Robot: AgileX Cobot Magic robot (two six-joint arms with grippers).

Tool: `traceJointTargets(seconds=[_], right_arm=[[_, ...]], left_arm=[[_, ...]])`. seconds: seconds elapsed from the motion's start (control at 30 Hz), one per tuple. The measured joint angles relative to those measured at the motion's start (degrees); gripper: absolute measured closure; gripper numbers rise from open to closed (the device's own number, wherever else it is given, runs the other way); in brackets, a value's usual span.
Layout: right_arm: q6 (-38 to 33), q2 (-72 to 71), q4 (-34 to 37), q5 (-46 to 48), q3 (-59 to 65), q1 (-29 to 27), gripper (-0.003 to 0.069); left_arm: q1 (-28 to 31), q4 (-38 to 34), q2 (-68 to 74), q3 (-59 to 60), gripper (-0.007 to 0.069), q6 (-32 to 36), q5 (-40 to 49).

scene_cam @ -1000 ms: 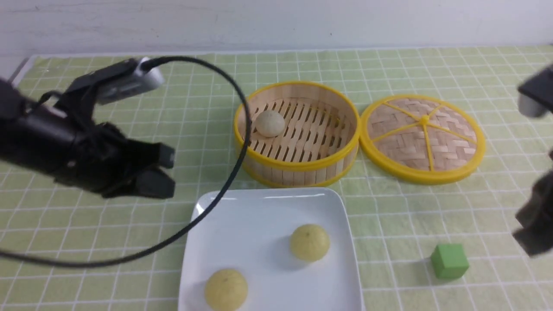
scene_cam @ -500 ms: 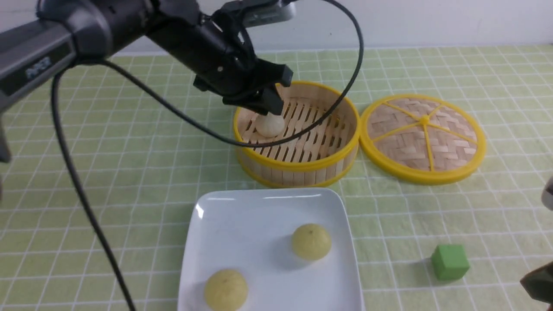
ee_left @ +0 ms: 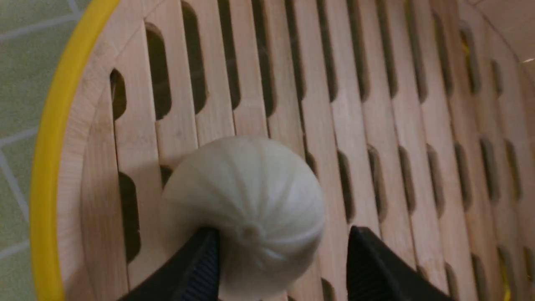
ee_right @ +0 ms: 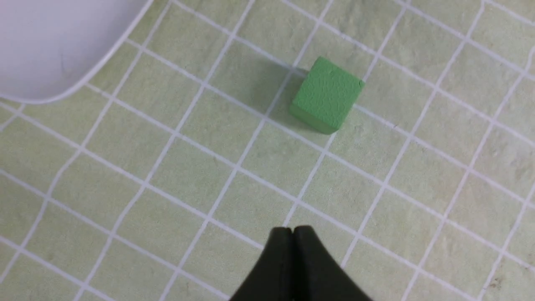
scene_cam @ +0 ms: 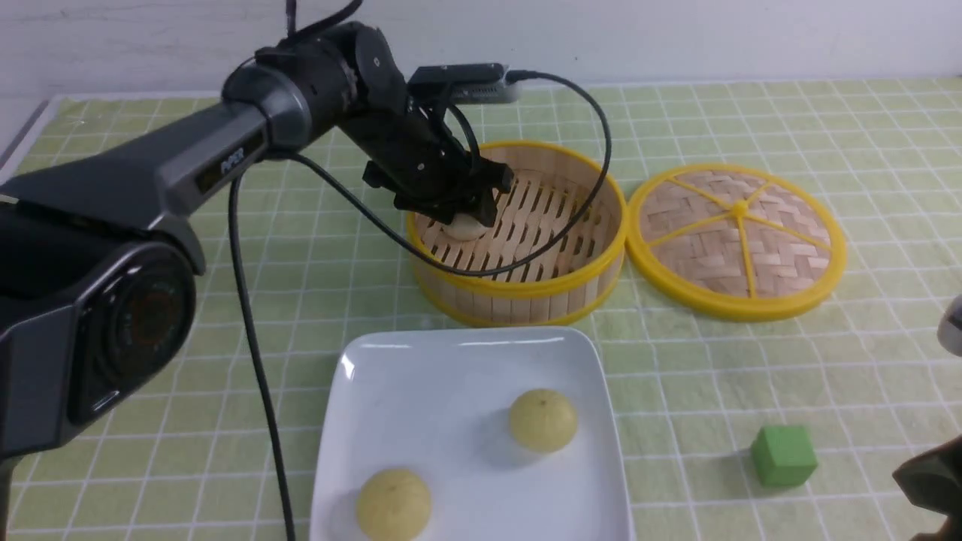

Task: Put the steamed buns into the plate on the green tablecloth.
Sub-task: 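Reach into the bamboo steamer and grasp a bun with the left gripper, then carry the bun from the bamboo steamer to the plate with the left gripper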

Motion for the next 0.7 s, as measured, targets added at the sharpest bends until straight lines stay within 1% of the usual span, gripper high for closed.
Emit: traceJointTargets(seconds=[0.1, 0.13, 0.23, 0.27, 0.33, 0.4, 0.43, 0.47, 0.5, 0.6, 0.67, 0.7], right_arm=[[0.00, 0.00, 0.00, -0.07, 0.00, 0.00, 0.0654], [0.00, 0.00, 0.00, -0.12, 0.00, 0.00, 0.0652], [0.00, 0.00, 0.00, -0.12, 0.00, 0.00, 0.0649], [0.00, 0.00, 0.06, -0.12, 0.00, 0.00, 0.0648], [0.00, 0.00, 0.19, -0.12, 0.00, 0.00, 0.0646], [0.00, 0.00, 0.19, -0.12, 0.00, 0.00, 0.0643], [0.00, 0.00, 0.19, -0.12, 0.00, 0.00, 0.0643], [0.00, 0.00, 0.19, -0.12, 0.00, 0.00, 0.0642], [0.00, 0.00, 0.19, -0.12, 0.00, 0.00, 0.0642], [0.00, 0.00, 0.19, -0.12, 0.00, 0.00, 0.0641], [0.00, 0.00, 0.23, -0.12, 0.00, 0.00, 0.0639], [0.00, 0.00, 0.23, -0.12, 0.00, 0.00, 0.0639]], left_arm=[[0.00, 0.11, 0.83, -0.19, 0.0312, -0.06, -1.42], [0.00, 0.11, 0.99, -0.32, 0.0381, -0.06, -1.63], [0.00, 0.06, 0.81, -0.69, 0.0543, -0.16, -0.96], [0.00, 0.06, 0.46, -0.99, 0.0575, -0.16, -0.38], [0.00, 0.16, -0.77, -1.60, 0.0595, -0.19, 1.85], [0.00, 0.28, -3.08, -2.06, 0.0598, -0.19, 5.29], [0.00, 0.37, -3.74, -2.06, 0.0598, -0.19, 5.56], [0.00, 0.91, -6.90, -2.15, 0.0598, -0.19, 8.35], [0.00, 0.91, -7.36, -2.15, 0.0598, -0.19, 8.35], [0.00, 1.95, -16.43, -2.66, 0.0598, -0.19, 14.58], [0.00, 3.42, -22.18, -2.79, 0.0598, 0.05, 20.68], [0.00, 4.28, -24.32, -2.84, 0.0598, 0.14, 21.85]])
